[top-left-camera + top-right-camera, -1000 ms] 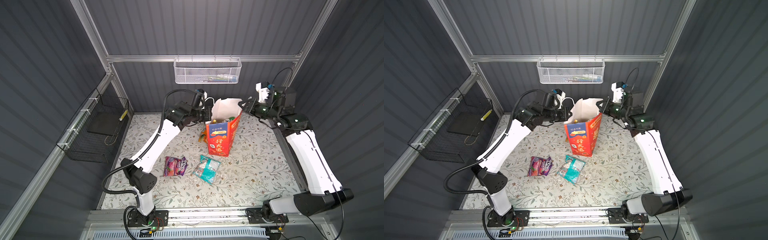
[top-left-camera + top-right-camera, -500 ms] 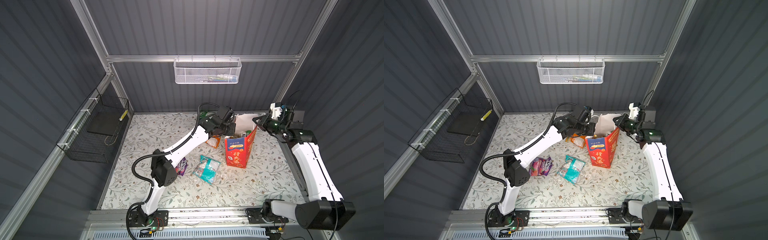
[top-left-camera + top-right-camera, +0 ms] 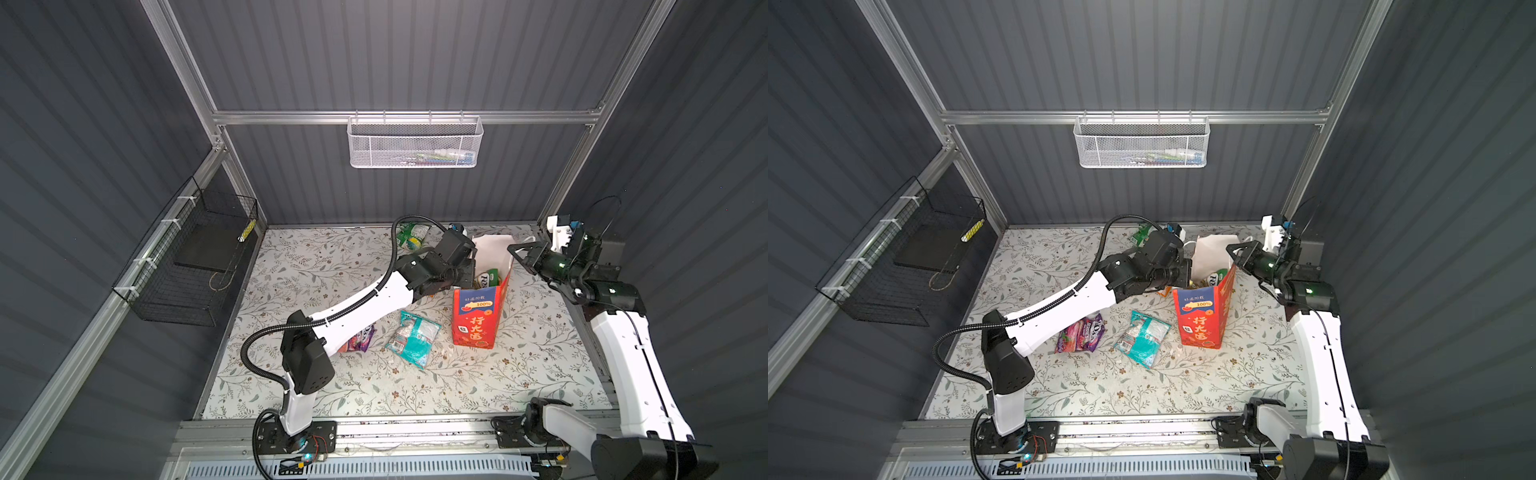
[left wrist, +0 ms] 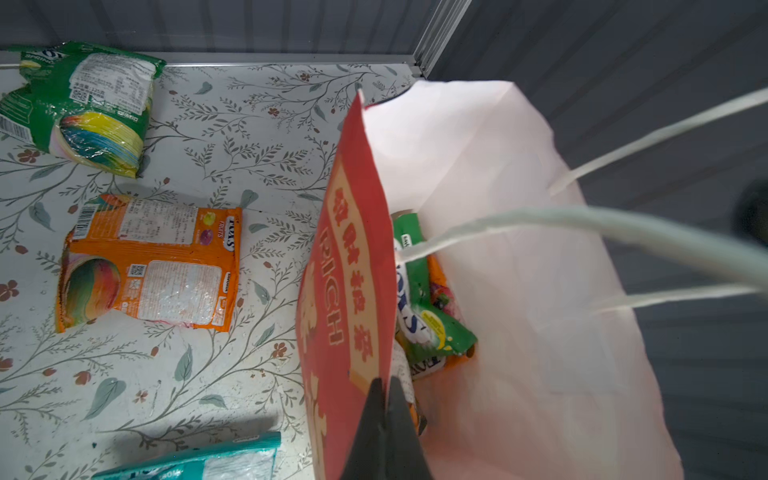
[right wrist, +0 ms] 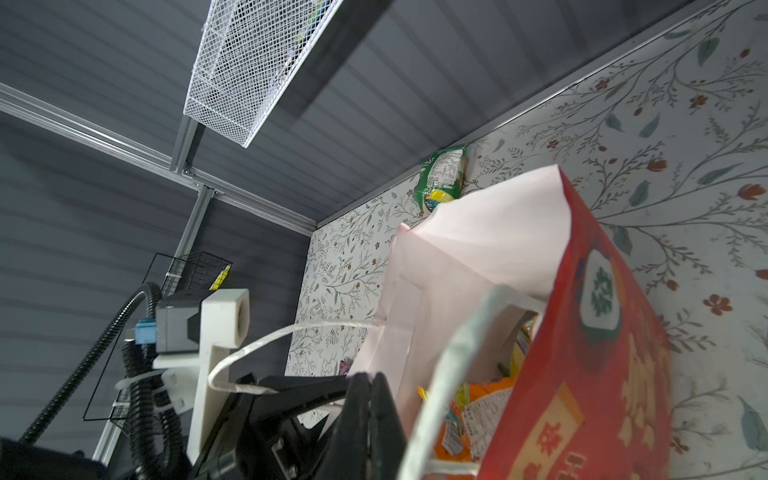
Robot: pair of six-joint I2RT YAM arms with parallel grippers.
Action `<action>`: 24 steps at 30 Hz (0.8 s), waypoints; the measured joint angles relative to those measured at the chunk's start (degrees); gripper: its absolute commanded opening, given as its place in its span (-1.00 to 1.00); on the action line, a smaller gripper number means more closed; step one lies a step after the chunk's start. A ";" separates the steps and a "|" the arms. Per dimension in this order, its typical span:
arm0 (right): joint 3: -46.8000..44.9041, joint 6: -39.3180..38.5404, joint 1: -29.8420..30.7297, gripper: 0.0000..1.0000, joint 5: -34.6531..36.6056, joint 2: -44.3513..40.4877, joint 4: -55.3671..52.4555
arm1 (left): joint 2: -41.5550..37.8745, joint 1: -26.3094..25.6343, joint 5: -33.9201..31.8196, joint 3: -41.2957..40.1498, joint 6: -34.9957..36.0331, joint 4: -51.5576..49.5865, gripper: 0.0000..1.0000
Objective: Place the snacks into the paper bag
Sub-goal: Place the paper bag at the middle-right of the table, then pick up the snack from the center of the table.
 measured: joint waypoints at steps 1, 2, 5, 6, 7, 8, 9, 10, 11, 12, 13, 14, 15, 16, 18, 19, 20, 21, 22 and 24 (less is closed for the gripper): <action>-0.44 0.00 -0.26 -0.96 -0.44 -0.26 0.07 | -0.11 -0.31 -0.48 -0.02 -0.15 0.24 -0.75; -0.81 0.00 -0.42 -0.96 -0.83 -0.46 0.09 | -0.17 -0.59 -0.81 -0.07 -0.24 0.72 -0.67; -2.49 0.04 -0.92 -0.96 -2.69 -1.05 0.83 | -0.22 -1.11 -1.44 -0.28 -0.57 2.93 -0.32; -3.04 0.07 -1.03 -0.96 -3.34 -1.18 1.40 | -0.31 -1.09 -1.62 -0.52 -0.63 3.43 -0.17; -3.65 0.09 -1.22 -0.96 -3.98 -1.36 2.12 | -0.44 -1.09 -1.92 -0.76 -0.76 3.76 -0.04; -4.24 0.15 -1.55 -0.96 -4.42 -1.53 2.67 | -0.57 -1.09 -2.10 -0.94 -0.66 3.87 0.08; -4.96 0.39 -2.01 -0.96 -5.03 -1.86 3.39 | -0.79 -1.09 -2.23 -1.14 -0.63 3.89 0.21; -5.73 0.70 -2.54 -0.96 -5.62 -2.27 4.35 | -1.18 -1.09 -2.43 -1.49 -0.24 3.98 0.34; -6.34 1.01 -2.91 -0.96 -6.03 -2.67 5.11 | -1.64 -1.09 -2.60 -1.79 0.04 3.89 0.49; -7.10 1.40 -3.37 -0.96 -6.60 -3.19 6.05 | -2.38 -1.09 -2.75 -2.12 0.74 3.67 0.61; -7.76 1.70 -3.74 -0.96 -6.93 -3.65 6.78 | -3.39 -1.09 -2.89 -2.43 1.29 3.43 0.74; -8.28 1.95 -4.00 -0.96 -7.23 -4.04 7.32 | -4.22 -1.09 -2.97 -2.51 1.86 3.13 0.83; -8.90 2.34 -4.35 -0.97 -7.61 -4.46 8.07 | -5.27 -1.09 -2.97 -2.54 2.69 2.78 0.92; -9.40 2.67 -4.63 -0.97 -7.87 -4.81 8.59 | -6.54 -1.09 -2.93 -2.54 3.56 2.34 0.99; -10.38 3.13 -5.14 -0.97 -8.28 -5.49 9.46 | -8.68 -1.09 -2.84 -2.51 4.76 1.66 0.99; -10.93 3.41 -5.38 -0.97 -8.44 -5.90 9.92 | -9.66 -1.09 -2.64 -2.47 5.55 1.16 1.00; -11.30 3.61 -5.57 -0.97 -8.50 -6.29 10.12 | -10.40 -1.09 -2.51 -2.36 6.32 0.57 1.00; -11.80 3.78 -5.81 -0.97 -8.52 -6.91 10.36 | -10.95 -1.09 -2.49 -2.01 7.13 -0.37 0.99; -12.20 3.96 -6.05 -0.97 -8.57 -7.48 10.43 | -11.26 -1.09 -2.49 -1.51 7.80 -1.38 1.00; -13.09 4.11 -6.45 -0.96 -8.46 -8.92 10.71 | -11.67 -1.09 -2.60 -1.03 8.92 -2.95 0.99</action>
